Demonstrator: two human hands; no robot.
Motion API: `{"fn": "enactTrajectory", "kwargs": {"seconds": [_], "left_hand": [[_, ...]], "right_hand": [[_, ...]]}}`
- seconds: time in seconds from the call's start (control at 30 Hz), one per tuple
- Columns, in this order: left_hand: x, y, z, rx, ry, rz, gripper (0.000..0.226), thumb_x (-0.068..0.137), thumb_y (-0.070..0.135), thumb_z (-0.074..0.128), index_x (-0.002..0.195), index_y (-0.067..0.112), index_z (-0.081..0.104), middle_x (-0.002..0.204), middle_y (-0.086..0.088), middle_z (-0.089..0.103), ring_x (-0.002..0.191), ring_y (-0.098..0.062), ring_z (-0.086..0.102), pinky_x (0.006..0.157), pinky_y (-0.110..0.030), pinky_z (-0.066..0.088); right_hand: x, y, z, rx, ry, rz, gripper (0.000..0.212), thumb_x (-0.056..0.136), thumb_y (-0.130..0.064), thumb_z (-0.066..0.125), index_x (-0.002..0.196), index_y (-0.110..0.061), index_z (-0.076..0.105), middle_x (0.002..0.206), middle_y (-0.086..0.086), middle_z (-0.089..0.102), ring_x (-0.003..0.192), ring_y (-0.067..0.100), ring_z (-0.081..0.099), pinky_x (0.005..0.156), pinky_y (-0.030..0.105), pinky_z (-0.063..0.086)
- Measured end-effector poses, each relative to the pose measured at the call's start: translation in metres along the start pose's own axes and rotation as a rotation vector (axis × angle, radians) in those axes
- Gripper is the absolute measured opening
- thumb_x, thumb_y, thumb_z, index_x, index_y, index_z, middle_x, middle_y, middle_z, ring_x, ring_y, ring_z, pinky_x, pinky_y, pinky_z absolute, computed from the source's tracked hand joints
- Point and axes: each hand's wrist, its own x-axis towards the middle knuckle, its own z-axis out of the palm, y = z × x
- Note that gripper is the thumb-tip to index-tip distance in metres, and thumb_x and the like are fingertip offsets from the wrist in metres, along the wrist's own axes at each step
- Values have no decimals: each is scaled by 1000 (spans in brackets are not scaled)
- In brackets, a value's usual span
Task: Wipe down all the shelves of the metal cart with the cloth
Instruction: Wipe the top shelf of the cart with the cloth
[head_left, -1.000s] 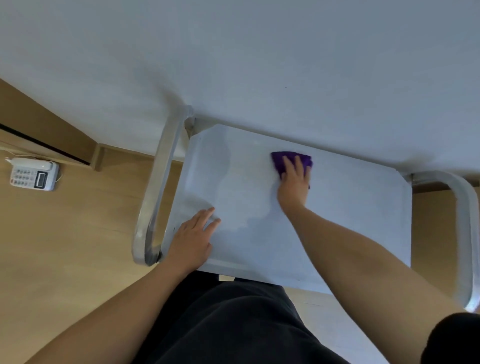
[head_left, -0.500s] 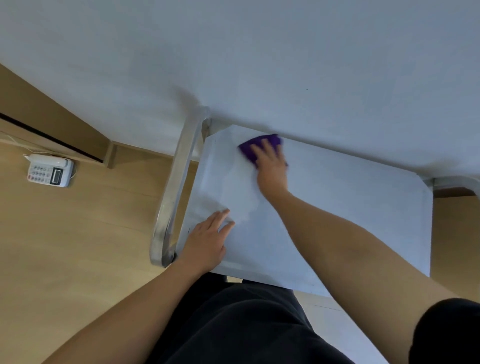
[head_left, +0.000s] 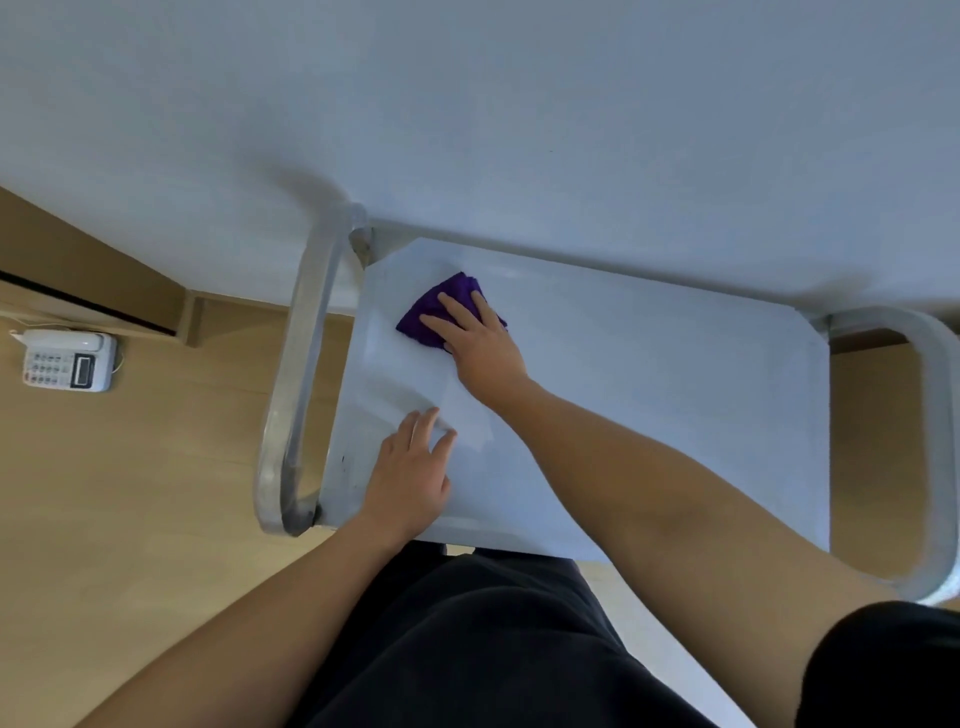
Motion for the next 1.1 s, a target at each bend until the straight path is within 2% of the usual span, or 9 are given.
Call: {"fn": "enactTrajectory", "kwargs": {"seconds": [0.2,0.33,0.47,0.67,0.8,0.87,0.97,1.03,1.1], "left_hand": [[14,47,7,24,-24,87,49,87,16,50,135,11,48,152,-16,28,142,-33,24,102,-45,40],[25,84,18,27,-23,84,46,85,15,50,131,6,50,151,-18,30,141,-34,27,99,-45,42],[35,122,30,42,-26,105,46,85,15,52,131,9,52,150,-19,31,140,-36,28,98,-46,44],[50,176,44,68,-44,94,47,83,12,58,130,8,54,148,-25,34,138,-41,32,97,-49,44],[53,192,48,74,-52,43,51,86,13,55,136,8,48,149,-27,30,139,-42,28,101,-50,41],[52,192,47,79,-49,39,52,86,13,52,138,10,46,150,-26,28,140,-41,25,103,-49,40],[49,191,46,78,-53,36,53,88,15,49,141,12,43,153,-22,24,142,-37,22,103,-48,39],[45,189,44,81,-55,32,52,89,17,48,141,13,43,155,-19,22,143,-34,21,103,-45,39],[38,185,42,83,-51,23,50,88,17,47,138,12,46,155,-16,24,143,-31,23,101,-43,40]], "right_hand": [[-26,61,-23,46,56,150,52,102,-10,41,148,-33,36,162,-6,21,151,34,6,122,45,21],[-46,114,-42,51,67,188,48,103,-15,38,148,-33,37,162,-6,21,151,32,7,121,44,24],[-71,172,-58,71,96,279,47,104,-16,37,147,-34,37,162,-8,21,152,31,6,121,43,24],[-124,268,-82,134,180,461,47,102,-15,41,146,-33,40,162,-6,22,151,33,10,121,42,23],[-166,320,-94,191,222,650,48,101,-15,40,146,-34,38,162,-6,21,150,33,10,120,50,22],[-182,328,-93,215,264,768,48,102,-16,39,146,-33,37,162,-5,20,150,32,10,119,51,24],[-187,302,-79,240,357,925,49,101,-14,37,148,-30,37,162,-1,20,150,34,10,121,50,20],[-182,267,-64,198,335,930,49,101,-17,36,149,-29,34,163,1,18,150,35,11,123,48,12],[-177,227,-46,160,286,836,49,102,-23,37,150,-32,33,163,-1,18,150,35,11,123,45,9]]}}
